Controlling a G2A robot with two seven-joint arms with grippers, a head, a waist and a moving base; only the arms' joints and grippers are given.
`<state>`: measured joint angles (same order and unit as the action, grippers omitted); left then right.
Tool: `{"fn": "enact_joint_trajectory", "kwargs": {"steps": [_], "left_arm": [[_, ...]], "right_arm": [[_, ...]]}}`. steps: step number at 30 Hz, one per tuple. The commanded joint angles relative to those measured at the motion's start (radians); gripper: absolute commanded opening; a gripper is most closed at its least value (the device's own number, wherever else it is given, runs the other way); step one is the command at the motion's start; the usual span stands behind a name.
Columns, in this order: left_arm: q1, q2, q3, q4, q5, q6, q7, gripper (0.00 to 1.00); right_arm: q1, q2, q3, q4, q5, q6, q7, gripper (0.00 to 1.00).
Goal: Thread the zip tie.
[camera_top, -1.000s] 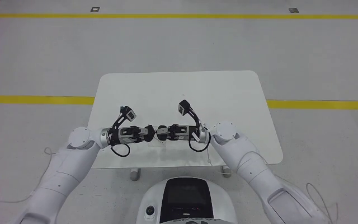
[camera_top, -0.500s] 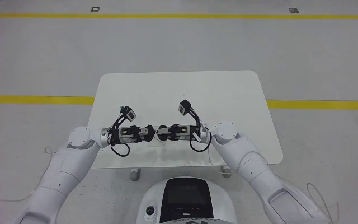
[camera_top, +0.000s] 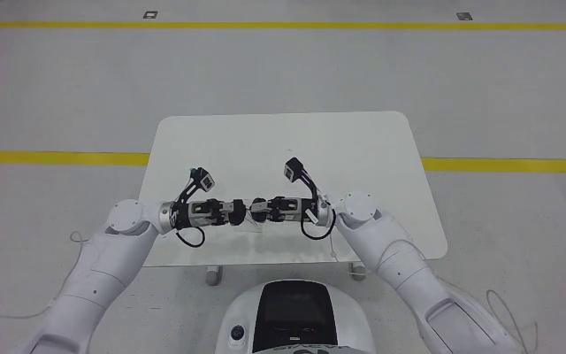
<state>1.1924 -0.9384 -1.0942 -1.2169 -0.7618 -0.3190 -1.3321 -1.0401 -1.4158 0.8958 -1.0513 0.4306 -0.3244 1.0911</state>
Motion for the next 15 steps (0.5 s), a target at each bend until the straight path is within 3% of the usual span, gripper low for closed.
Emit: {"fn": "enact_joint_trajectory", "kwargs": {"steps": [1, 15], "left_arm": [[0.0, 0.0, 0.001, 0.0, 0.001, 0.001, -0.001, 0.14], [-0.005, -0.002, 0.009, 0.011, 0.004, 0.001, -0.003, 0.09]], "right_arm": [[0.001, 0.0, -0.004, -0.001, -0.004, 0.004, 0.0, 0.0], [0.008, -0.002, -0.019, 0.003, 0.001, 0.002, -0.002, 0.0]]}}
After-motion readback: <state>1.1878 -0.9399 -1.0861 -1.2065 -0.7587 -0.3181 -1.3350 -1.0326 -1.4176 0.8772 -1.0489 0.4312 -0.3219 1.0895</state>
